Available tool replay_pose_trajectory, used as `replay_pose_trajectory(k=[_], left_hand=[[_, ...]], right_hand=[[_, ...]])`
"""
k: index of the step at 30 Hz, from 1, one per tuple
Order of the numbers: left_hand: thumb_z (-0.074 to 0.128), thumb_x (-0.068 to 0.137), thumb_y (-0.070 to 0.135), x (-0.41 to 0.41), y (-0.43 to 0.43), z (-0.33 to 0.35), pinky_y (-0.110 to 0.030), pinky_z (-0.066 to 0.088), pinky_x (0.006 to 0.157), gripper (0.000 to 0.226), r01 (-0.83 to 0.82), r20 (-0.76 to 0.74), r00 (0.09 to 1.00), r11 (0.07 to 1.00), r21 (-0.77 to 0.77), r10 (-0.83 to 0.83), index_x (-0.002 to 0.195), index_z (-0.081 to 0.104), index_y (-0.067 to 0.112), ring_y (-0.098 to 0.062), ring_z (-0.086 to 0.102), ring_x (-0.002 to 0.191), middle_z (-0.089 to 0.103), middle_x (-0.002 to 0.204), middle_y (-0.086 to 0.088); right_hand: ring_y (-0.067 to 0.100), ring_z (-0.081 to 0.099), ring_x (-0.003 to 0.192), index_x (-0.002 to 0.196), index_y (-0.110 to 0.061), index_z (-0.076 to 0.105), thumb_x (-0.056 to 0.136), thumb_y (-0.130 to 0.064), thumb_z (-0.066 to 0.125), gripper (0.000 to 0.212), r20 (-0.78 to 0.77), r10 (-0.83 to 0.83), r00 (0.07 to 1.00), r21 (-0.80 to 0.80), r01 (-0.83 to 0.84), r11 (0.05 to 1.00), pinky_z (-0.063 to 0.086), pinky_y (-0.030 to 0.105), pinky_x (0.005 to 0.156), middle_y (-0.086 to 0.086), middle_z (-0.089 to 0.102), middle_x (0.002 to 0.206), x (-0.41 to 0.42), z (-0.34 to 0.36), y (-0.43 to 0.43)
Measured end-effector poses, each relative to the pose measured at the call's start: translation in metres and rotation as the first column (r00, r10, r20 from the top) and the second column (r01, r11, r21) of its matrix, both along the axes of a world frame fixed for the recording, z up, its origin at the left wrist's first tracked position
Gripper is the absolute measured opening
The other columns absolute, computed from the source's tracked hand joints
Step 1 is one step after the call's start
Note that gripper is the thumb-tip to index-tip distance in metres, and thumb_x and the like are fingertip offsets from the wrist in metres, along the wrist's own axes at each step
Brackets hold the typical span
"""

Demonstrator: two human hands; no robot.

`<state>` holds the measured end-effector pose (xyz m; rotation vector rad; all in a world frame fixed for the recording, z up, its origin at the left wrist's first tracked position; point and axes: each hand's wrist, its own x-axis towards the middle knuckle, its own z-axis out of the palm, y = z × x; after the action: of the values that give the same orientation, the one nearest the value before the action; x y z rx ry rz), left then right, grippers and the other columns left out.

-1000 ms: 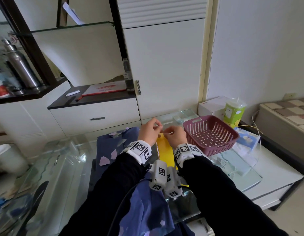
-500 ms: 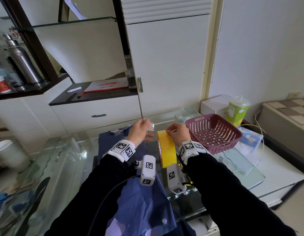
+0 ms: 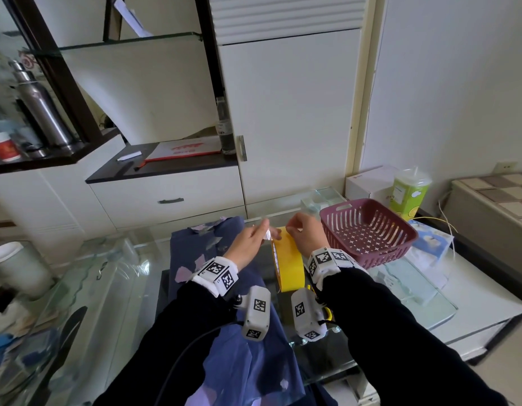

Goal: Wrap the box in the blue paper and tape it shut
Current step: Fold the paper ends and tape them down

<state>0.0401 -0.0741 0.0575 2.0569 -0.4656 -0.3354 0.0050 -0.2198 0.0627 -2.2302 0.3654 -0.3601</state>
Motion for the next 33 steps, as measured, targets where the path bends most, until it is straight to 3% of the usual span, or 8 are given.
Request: replay_pose_trajectory(k=[2, 6, 11, 13, 16, 22, 27, 33], left_hand=[[0.031, 0.078, 0.081, -0.005, 0.0, -0.001, -0.038, 0.036, 0.11, 0.079, -0.024, -0.01, 1.0, 1.0, 0.012, 0.024, 0.098, 0.072, 0.017, -0.015, 0.058, 0.114, 0.068, 0.115, 0.001], [0.029, 0.102, 0.037, -0.02, 0.001, 0.0, -0.025, 0.031, 0.108, 0.053, 0.03, 0.004, 1.0, 0.999, -0.025, -0.03, 0.093, 0.074, 0.01, -0.011, 0.054, 0.116, 0.065, 0.122, 0.003], [0.029, 0.102, 0.034, -0.032, -0.004, -0.003, -0.019, 0.033, 0.099, 0.049, 0.024, -0.017, 1.0, 0.998, -0.065, -0.025, 0.1, 0.071, 0.009, -0.01, 0.056, 0.111, 0.067, 0.112, 0.003], [0.03, 0.101, 0.039, -0.038, -0.003, -0.005, -0.019, 0.032, 0.098, 0.049, 0.019, -0.024, 1.0, 0.999, -0.046, -0.02, 0.1, 0.07, 0.013, -0.008, 0.054, 0.106, 0.065, 0.111, 0.004], [0.029, 0.09, 0.059, -0.039, 0.0, -0.013, -0.037, 0.037, 0.109, 0.058, 0.02, -0.033, 0.999, 0.999, -0.028, -0.021, 0.103, 0.069, 0.02, -0.017, 0.058, 0.113, 0.067, 0.115, -0.001], [0.032, 0.068, 0.087, -0.032, 0.017, -0.023, -0.043, 0.039, 0.108, 0.084, -0.037, -0.088, 0.996, 0.996, -0.076, 0.03, 0.106, 0.07, 0.023, -0.02, 0.061, 0.112, 0.069, 0.114, -0.006], [0.022, 0.102, 0.04, -0.048, 0.03, -0.016, -0.028, 0.041, 0.104, 0.053, -0.026, -0.134, 0.991, 0.983, -0.182, 0.002, 0.118, 0.064, 0.013, -0.019, 0.059, 0.113, 0.063, 0.124, -0.011], [0.022, 0.101, 0.045, -0.055, 0.034, -0.022, -0.038, 0.039, 0.11, 0.053, -0.03, -0.145, 0.989, 0.982, -0.188, 0.003, 0.111, 0.068, 0.02, -0.022, 0.058, 0.118, 0.064, 0.124, -0.008]], right_hand=[[0.03, 0.061, 0.1, 0.097, -0.002, 0.063, 0.089, -0.005, 0.055, 0.012, -0.013, -0.013, 1.0, -0.025, 0.012, 1.0, 0.046, 0.035, 0.087, 0.017, 0.066, 0.104, -0.002, 0.0, 0.002], [0.032, 0.057, 0.103, 0.102, 0.0, 0.058, 0.093, -0.005, 0.047, 0.015, -0.03, -0.036, 0.999, -0.093, 0.033, 0.995, 0.044, 0.037, 0.086, 0.018, 0.063, 0.108, -0.009, 0.003, 0.01], [0.032, 0.054, 0.105, 0.106, 0.004, 0.052, 0.096, -0.003, 0.04, 0.018, -0.009, -0.053, 0.999, -0.116, 0.051, 0.992, 0.037, 0.033, 0.079, 0.021, 0.06, 0.112, -0.019, 0.004, 0.013], [0.032, 0.055, 0.103, 0.106, 0.003, 0.05, 0.096, -0.003, 0.038, 0.017, -0.002, -0.086, 0.996, -0.073, 0.086, 0.994, 0.034, 0.031, 0.074, 0.021, 0.061, 0.11, -0.024, 0.003, 0.014], [0.031, 0.058, 0.099, 0.1, -0.005, 0.045, 0.096, -0.004, 0.036, 0.01, 0.018, -0.103, 0.994, -0.028, 0.104, 0.994, 0.03, 0.027, 0.069, 0.018, 0.065, 0.105, -0.03, 0.001, 0.018], [0.026, 0.061, 0.096, 0.097, -0.007, 0.058, 0.091, -0.005, 0.051, 0.009, 0.031, -0.019, 0.999, 0.121, 0.015, 0.993, 0.039, 0.025, 0.078, 0.013, 0.068, 0.095, -0.036, -0.001, 0.017], [0.015, 0.057, 0.089, 0.094, -0.003, 0.066, 0.087, -0.004, 0.06, 0.009, 0.051, 0.113, 0.992, 0.195, -0.121, 0.973, 0.042, 0.023, 0.082, 0.004, 0.064, 0.089, -0.054, -0.009, 0.016], [0.026, 0.063, 0.104, 0.08, -0.013, 0.066, 0.083, 0.0, 0.063, 0.014, 0.05, 0.174, 0.984, 0.257, -0.181, 0.949, 0.048, 0.038, 0.098, 0.014, 0.069, 0.106, -0.069, -0.021, 0.017]])
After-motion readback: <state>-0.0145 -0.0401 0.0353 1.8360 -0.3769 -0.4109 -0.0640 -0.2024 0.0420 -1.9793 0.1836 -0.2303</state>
